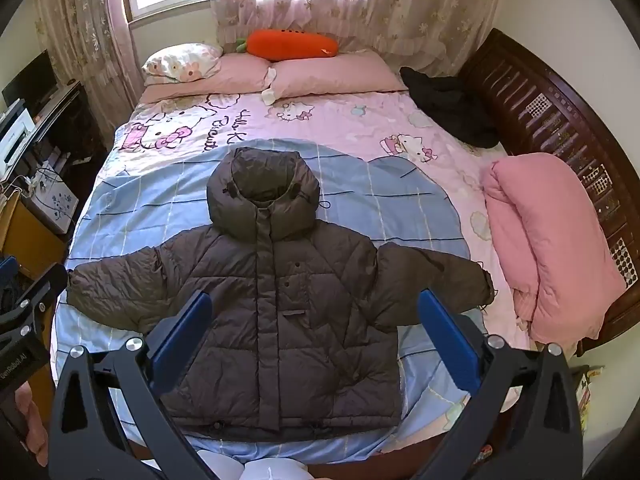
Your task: Fold large clothes
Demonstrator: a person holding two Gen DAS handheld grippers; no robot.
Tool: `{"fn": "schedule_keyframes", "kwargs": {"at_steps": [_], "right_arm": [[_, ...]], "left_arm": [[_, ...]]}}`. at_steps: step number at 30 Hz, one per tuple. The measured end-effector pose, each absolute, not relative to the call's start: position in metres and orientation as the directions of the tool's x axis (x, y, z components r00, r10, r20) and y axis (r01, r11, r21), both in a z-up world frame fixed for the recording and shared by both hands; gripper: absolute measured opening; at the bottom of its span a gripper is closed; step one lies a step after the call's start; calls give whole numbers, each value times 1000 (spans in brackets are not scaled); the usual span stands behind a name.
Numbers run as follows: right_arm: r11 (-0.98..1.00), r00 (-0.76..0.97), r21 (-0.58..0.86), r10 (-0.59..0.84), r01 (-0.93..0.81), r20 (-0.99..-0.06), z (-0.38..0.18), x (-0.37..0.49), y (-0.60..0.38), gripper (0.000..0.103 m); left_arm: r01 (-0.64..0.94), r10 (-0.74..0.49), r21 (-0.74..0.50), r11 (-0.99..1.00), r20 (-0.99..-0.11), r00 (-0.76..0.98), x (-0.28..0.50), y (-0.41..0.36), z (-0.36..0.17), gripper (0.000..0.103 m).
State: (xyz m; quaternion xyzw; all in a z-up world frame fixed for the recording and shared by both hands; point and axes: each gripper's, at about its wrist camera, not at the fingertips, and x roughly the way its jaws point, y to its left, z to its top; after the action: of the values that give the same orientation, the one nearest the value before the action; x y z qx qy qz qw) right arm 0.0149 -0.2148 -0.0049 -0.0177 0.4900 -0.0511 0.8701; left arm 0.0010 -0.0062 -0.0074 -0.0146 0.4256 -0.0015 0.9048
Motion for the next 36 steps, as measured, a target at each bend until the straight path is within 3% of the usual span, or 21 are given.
{"fn": "schedule_keyframes", "kwargs": {"at_steps": [36], "right_arm": [[994, 497, -97, -114, 58, -860, -24, 22, -210, 102]], "left_arm": [[7, -20, -20, 1000, -784, 620, 8, -4, -19, 101]]}}
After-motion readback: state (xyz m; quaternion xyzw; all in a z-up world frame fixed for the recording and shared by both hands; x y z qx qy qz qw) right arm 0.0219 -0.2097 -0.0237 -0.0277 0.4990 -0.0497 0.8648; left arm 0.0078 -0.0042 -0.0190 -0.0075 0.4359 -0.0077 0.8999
